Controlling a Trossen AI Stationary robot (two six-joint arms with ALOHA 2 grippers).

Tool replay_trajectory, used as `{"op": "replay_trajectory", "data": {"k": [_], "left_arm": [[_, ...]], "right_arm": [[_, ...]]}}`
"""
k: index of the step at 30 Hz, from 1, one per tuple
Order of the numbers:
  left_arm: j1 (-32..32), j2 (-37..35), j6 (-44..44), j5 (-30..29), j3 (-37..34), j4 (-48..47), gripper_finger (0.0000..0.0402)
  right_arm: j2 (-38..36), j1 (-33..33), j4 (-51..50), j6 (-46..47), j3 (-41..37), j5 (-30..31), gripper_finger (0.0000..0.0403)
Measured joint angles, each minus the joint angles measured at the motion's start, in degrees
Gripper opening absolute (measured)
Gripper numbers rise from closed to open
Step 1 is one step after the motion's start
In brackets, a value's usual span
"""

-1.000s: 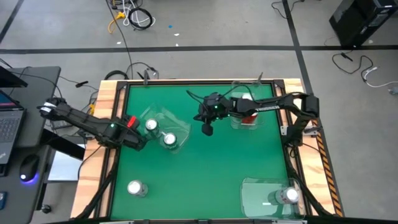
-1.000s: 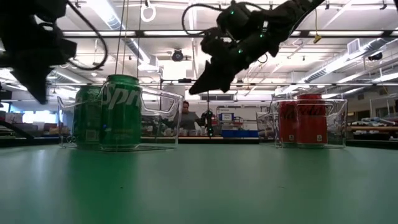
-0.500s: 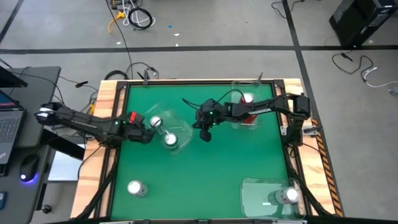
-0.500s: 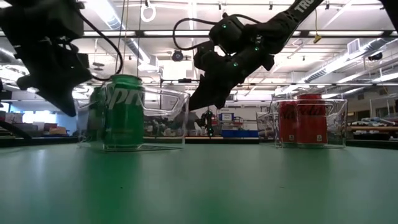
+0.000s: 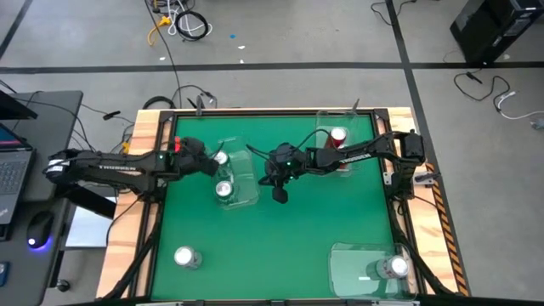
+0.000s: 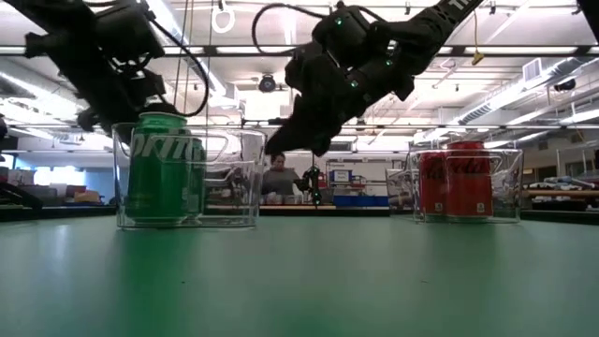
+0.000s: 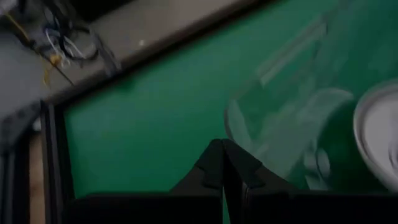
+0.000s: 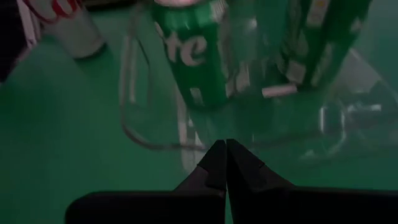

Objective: Sort soda cans
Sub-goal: Adjust the top left transparent bin

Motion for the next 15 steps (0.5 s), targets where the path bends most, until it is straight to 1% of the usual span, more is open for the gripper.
{"op": "replay_trajectory", "data": {"k": [3,6,11,13,15], "left_arm": [[2.7,0.0,6.3,-0.1,0.0,4.7,0.0],[4.8,-0.5,11.7,1.1,0.1,7.9,0.0],[5.5,-4.4,16.6,2.0,3.1,7.8,0.0],[5.3,-6.7,17.0,5.1,4.4,7.5,0.0],[4.5,-8.9,17.1,9.5,5.4,5.8,0.0]], "right_arm": [[0.0,0.5,1.5,0.0,0.0,0.0,0.0],[0.0,0.7,2.1,0.0,0.0,0.0,0.0],[-0.1,0.7,2.1,0.0,0.0,0.1,0.0],[-0.3,0.5,1.6,0.0,0.0,0.1,0.0],[-0.7,0.4,0.8,-0.3,0.0,0.1,0.0]]}}
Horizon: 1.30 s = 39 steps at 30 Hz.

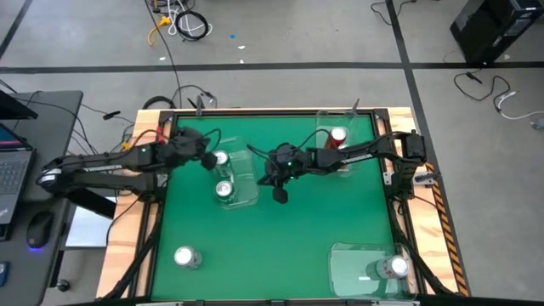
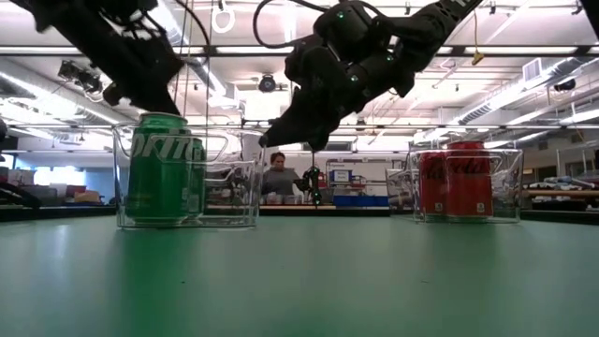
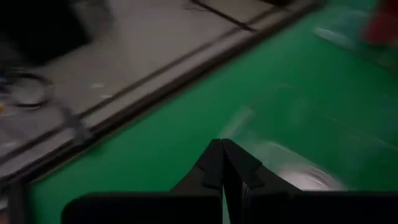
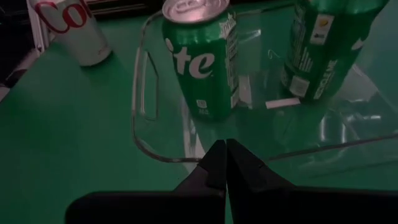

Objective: Sort soda cans
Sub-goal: Adjust the top left transparent bin

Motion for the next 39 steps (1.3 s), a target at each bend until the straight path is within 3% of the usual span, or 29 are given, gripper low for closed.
{"op": "replay_trajectory", "data": {"k": [6,12,16,20,26,31,35,39], "left_arm": [[-5.8,-2.9,3.4,8.1,1.5,-4.6,0.0],[-13.5,-1.0,9.1,14.9,1.6,4.3,0.0],[-17.0,1.3,11.9,18.2,1.6,10.7,0.0],[-18.7,3.7,11.5,19.1,1.6,12.6,0.0],[-19.8,9.6,10.2,21.1,1.6,13.9,0.0],[-22.4,14.2,11.7,25.9,1.6,15.5,0.0],[-26.4,15.5,11.6,29.5,1.6,16.1,0.0],[-29.9,16.6,5.1,29.6,1.6,9.8,0.0]], "right_arm": [[-2.4,-0.4,-5.0,-1.6,0.0,3.5,0.0],[0.0,-1.3,-6.9,-1.3,0.0,2.9,0.0],[4.3,-1.2,-0.2,0.3,0.0,2.3,0.0],[7.9,-2.3,4.9,0.9,1.7,1.5,0.0],[14.9,-3.7,4.8,0.8,8.8,0.6,0.0],[19.7,-4.0,4.8,3.2,14.7,-2.3,0.0],[20.3,-3.8,5.2,3.5,16.3,-3.7,0.0],[17.5,-3.9,1.0,2.5,16.3,-3.3,0.0]]}}
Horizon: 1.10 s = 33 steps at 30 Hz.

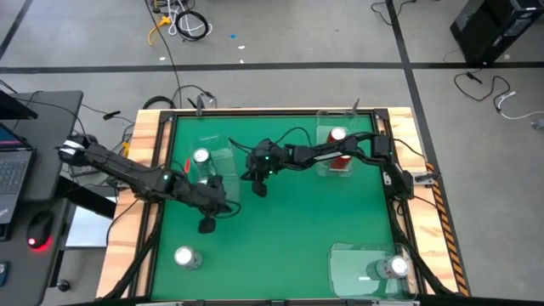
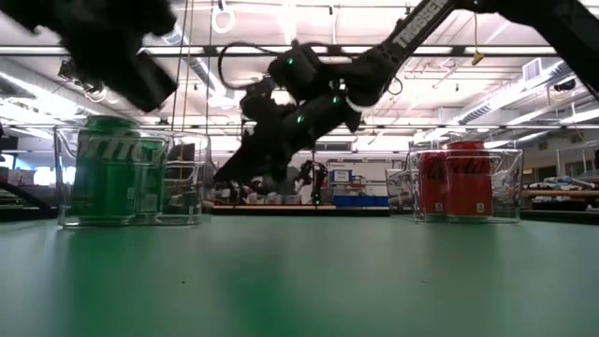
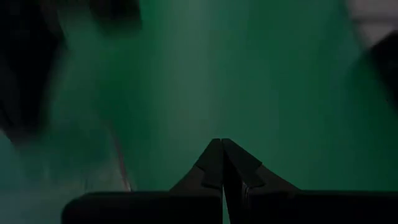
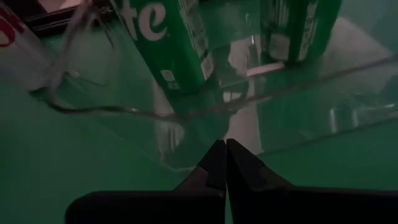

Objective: Sort soda cans
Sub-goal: Adjust the top left transparent bin

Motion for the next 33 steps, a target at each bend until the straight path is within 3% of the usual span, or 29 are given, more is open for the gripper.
{"op": "replay_trajectory", "data": {"k": [2,8,15,28,33], "left_arm": [[-1.9,0.7,-4.0,-0.8,0.0,-4.8,0.0],[-5.1,1.0,-12.6,-10.9,0.4,-17.0,0.0],[-5.2,0.8,-17.8,-15.9,0.0,-27.4,0.0],[-2.9,0.8,-23.2,-26.8,-0.7,-34.8,0.0],[-1.7,0.8,-21.7,-28.2,0.3,-34.7,0.0]], "right_arm": [[-2.1,-0.1,-2.2,-1.4,0.0,0.4,0.0],[-8.1,-0.2,-12.3,-5.1,0.0,3.0,0.0],[-13.9,-0.2,-24.0,-7.7,0.0,4.8,0.0],[-15.6,-0.2,-28.9,-8.4,0.0,4.8,0.0],[-16.2,-0.2,-30.2,-9.1,0.0,4.8,0.0]]}}
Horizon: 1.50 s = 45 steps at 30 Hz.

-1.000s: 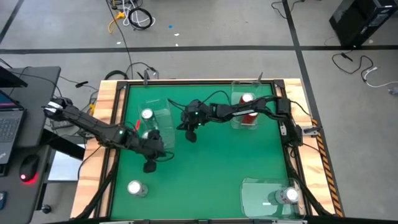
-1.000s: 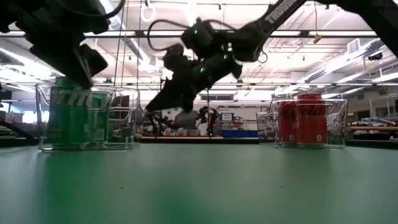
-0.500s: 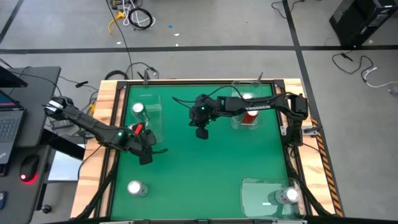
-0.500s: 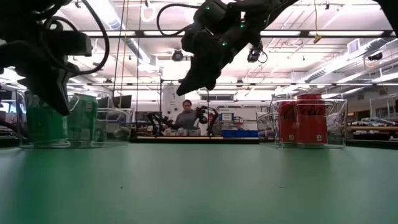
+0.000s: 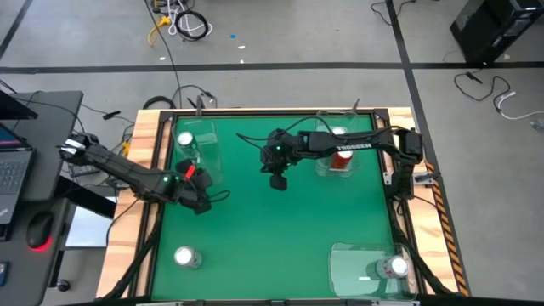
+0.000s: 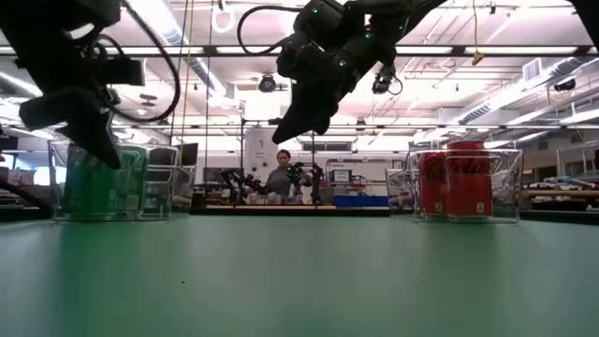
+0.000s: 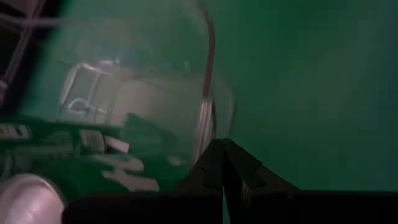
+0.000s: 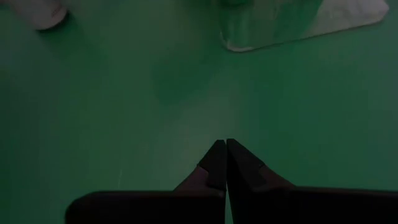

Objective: Sort soda cans
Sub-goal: Adjust the top left transparent bin, then put the red-silver soda can into the bottom transparent bin

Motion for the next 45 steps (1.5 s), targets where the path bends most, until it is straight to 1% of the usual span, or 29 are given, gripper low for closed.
{"op": "replay_trajectory", "data": {"k": [5,7,8,9,12,14,16,18,22,26,28,30,32,36,41,45], "left_arm": [[0.0,0.0,4.4,0.1,6.4,0.1,0.0],[-0.1,0.0,6.0,1.7,10.3,0.1,0.0],[-0.1,0.0,6.8,3.7,12.4,0.1,0.0],[-0.1,0.0,7.3,7.0,14.4,-0.4,0.0],[-0.3,0.0,7.5,18.9,20.0,-2.0,0.0],[-1.7,0.4,7.4,25.5,22.8,-3.6,0.0],[-4.0,1.1,5.9,30.5,25.2,-6.4,0.0],[-6.9,2.1,2.8,33.5,27.0,-10.0,0.0],[-15.3,5.0,-4.8,34.1,30.1,-14.8,0.0],[-23.8,8.8,-8.8,32.3,33.6,-15.5,0.0],[-26.6,11.1,-12.6,31.9,35.5,-15.2,0.0002],[-27.9,13.2,-19.3,31.9,37.1,-15.3,0.0009],[-28.7,14.9,-25.0,32.1,38.4,-15.2,0.0026],[-30.3,17.5,-31.1,33.7,39.7,-14.9,0.0082],[-32.4,20.3,-38.1,33.8,39.7,-14.0,0.0172],[-32.9,22.2,-43.4,33.8,39.7,-14.0,0.025]], "right_arm": [[-2.5,0.3,-2.8,-0.3,0.0,0.2,0.0],[-4.0,1.0,-4.5,-0.3,0.0,0.2,0.0],[-4.8,1.4,-5.3,-0.3,0.0,0.4,0.0],[-5.6,2.0,-6.2,-0.2,0.0,0.8,0.0],[-7.7,3.9,-8.9,0.0,0.0,2.1,0.0],[-8.6,5.5,-10.1,1.0,0.0,2.9,0.0],[-9.1,7.0,-10.3,1.8,0.0,3.2,0.0],[-9.2,8.7,-10.3,2.8,0.0,4.0,0.0],[-9.2,11.9,-10.3,5.0,0.0,6.0,0.0],[-9.2,14.3,-10.2,7.1,0.0,7.8,0.0],[-9.2,15.2,-10.2,8.3,0.0,8.3,0.0],[-9.2,15.9,-10.2,9.3,0.0,8.8,0.0],[-9.2,16.5,-10.2,10.2,0.0,8.8,0.0001],[-9.2,17.6,-10.2,10.5,0.0,8.8,0.0001],[-9.2,19.2,-10.2,11.3,0.0,8.9,0.0],[-9.1,20.4,-10.3,11.3,0.0,8.9,0.0]]}}
